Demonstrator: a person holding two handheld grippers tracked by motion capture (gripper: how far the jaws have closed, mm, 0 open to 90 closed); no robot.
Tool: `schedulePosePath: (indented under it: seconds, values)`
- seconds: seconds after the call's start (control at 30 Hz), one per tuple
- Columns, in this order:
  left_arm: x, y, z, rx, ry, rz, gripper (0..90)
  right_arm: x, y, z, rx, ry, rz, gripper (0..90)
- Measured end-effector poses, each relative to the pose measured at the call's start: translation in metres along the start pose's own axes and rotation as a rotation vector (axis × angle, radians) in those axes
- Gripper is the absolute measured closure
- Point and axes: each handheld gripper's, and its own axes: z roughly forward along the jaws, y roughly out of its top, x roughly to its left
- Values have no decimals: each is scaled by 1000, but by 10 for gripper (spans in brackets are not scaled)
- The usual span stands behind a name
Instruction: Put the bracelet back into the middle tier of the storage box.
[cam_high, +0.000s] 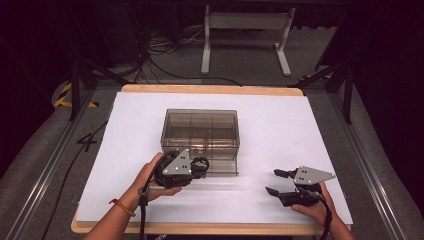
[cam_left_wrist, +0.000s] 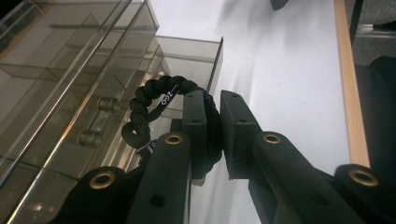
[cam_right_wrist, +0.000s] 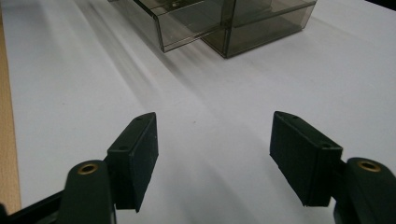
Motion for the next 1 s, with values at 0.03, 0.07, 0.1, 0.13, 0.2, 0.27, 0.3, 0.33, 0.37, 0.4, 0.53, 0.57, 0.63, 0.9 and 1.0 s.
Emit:
schedulePosePath:
  seconds: [0.03, 0.07, 0.1, 0.13, 0.2, 0.27, 0.3, 0.33, 0.37, 0.4, 0.53, 0.57, 0.63, 0.9, 1.0]
  values:
    - [0, 0, 0, 0, 0, 0, 812, 0, 0, 0, 0, 0, 0, 333]
    - [2, 0, 2, 18, 3, 0, 812, 0, 0, 0, 2, -2, -2, 333]
    - [2, 0, 3, 23, 0, -6, 811, 0, 0, 0, 2, -2, 0, 334]
    - [4, 1, 4, 29, 0, -8, 811, 0, 0, 0, 5, -4, 0, 334]
    - [6, 1, 5, 35, -5, -22, 811, 0, 0, 1, 1, -2, 0, 334]
    - [7, 1, 6, 41, -3, -24, 811, 1, 0, 1, 1, -2, 0, 334]
    - [9, 2, 7, 54, 2, -28, 811, 1, 0, 1, 7, -5, -7, 333]
    - [9, 2, 7, 54, 2, -28, 811, 1, 0, 1, 7, -5, -7, 333]
    - [11, 2, 8, 63, -7, -37, 811, 1, 0, 1, 7, -4, -7, 334]
    - [11, 2, 9, 70, -4, -43, 811, 0, 0, 1, 7, -5, -6, 333]
    - [13, 2, 13, 94, -12, -44, 811, 0, 0, 1, 8, -4, -3, 335]
    - [13, 2, 14, 99, -12, -44, 811, 0, 0, 0, 8, -4, -4, 335]
    - [13, 2, 15, 103, -12, -47, 811, 0, 0, 0, 8, -4, -3, 335]
    - [18, 4, 16, 110, -7, -58, 810, 1, 0, 0, 9, -1, -6, 334]
    - [19, 3, 17, 115, -7, -68, 807, 0, 0, -1, 9, -3, -4, 334]
